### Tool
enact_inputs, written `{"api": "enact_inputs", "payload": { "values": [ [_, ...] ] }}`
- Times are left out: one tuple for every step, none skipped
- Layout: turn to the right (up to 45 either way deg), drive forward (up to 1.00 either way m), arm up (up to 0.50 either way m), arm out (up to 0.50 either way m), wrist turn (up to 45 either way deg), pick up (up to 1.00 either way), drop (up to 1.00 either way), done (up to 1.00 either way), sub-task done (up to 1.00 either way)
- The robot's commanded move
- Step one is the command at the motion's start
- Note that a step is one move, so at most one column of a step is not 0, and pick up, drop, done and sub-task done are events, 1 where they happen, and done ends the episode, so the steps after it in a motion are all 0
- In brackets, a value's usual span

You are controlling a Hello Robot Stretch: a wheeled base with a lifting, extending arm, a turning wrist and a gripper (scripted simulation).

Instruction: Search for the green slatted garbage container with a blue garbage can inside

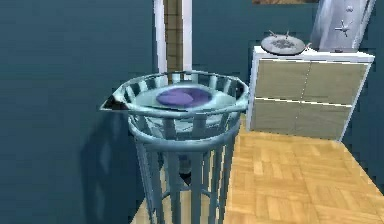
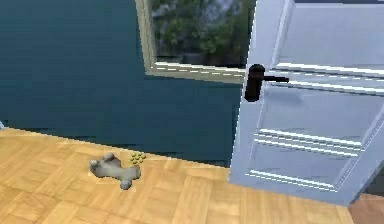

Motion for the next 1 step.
{"api": "enact_inputs", "payload": {
  "values": [
    [45.0, 0.00, 0.00, 0.00, 0.0, 0.00, 0.00, 0.00, 0.00]
  ]
}}
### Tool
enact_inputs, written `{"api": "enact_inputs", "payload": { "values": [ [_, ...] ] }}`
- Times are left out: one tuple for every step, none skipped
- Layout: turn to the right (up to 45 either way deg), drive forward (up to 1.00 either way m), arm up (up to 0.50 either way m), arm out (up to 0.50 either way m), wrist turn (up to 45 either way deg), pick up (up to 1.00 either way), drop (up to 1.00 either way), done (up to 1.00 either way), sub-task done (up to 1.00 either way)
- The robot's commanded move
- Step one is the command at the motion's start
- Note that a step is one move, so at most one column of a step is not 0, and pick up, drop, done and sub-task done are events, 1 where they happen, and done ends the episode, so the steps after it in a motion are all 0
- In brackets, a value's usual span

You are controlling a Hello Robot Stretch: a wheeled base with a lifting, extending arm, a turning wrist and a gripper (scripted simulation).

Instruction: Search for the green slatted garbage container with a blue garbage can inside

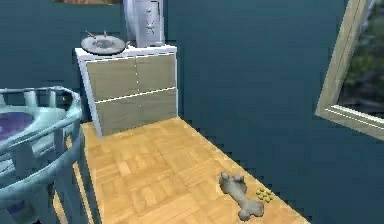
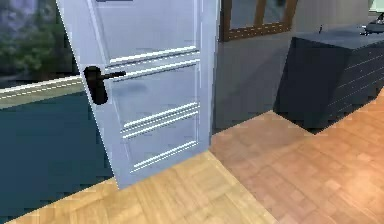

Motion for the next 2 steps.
{"api": "enact_inputs", "payload": {
  "values": [
    [45.0, 0.00, 0.00, 0.00, 0.0, 0.00, 0.00, 0.00, 0.00],
    [12.0, 0.00, 0.00, 0.00, 0.0, 0.00, 0.00, 0.00, 0.00]
  ]
}}
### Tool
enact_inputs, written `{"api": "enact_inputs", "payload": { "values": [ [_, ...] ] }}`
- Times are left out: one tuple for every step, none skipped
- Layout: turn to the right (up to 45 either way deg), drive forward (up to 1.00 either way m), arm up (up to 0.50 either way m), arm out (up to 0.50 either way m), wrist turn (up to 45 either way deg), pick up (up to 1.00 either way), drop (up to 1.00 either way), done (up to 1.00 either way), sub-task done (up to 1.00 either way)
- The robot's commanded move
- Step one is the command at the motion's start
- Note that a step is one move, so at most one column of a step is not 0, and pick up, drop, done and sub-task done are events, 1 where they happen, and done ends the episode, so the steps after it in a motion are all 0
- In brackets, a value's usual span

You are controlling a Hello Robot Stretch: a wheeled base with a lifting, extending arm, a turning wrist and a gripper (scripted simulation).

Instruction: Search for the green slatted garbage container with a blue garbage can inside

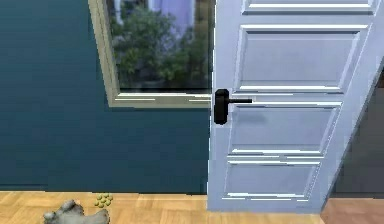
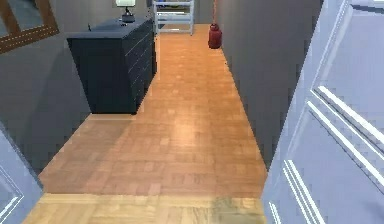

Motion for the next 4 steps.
{"api": "enact_inputs", "payload": {
  "values": [
    [0.0, 0.10, 0.00, 0.00, 0.0, 0.00, 0.00, 0.00, 0.00],
    [-45.0, 0.00, 0.00, 0.00, 0.0, 0.00, 0.00, 0.00, 0.00],
    [-45.0, 0.00, 0.00, 0.00, 0.0, 0.00, 0.00, 0.00, 0.00],
    [-18.0, 0.00, 0.00, 0.00, 0.0, 0.00, 0.00, 0.00, 0.00]
  ]
}}
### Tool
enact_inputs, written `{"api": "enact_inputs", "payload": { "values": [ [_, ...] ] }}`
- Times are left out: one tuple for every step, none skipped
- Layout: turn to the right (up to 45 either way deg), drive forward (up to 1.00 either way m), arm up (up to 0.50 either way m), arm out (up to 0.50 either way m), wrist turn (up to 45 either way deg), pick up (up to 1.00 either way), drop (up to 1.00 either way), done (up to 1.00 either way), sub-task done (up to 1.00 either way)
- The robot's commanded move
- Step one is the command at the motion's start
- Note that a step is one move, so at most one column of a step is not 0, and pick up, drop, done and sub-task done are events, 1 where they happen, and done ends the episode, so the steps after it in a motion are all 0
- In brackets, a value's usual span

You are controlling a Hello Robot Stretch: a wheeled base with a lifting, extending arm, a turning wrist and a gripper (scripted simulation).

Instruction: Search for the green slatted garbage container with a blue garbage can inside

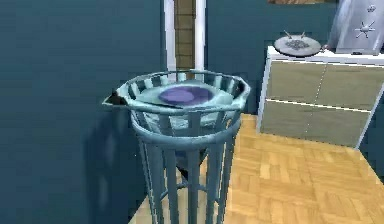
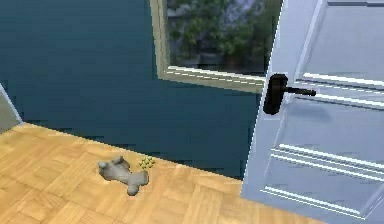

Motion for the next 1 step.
{"api": "enact_inputs", "payload": {
  "values": [
    [0.0, 0.00, 0.00, 0.00, 0.0, 0.00, 0.00, 1.00, 0.00]
  ]
}}
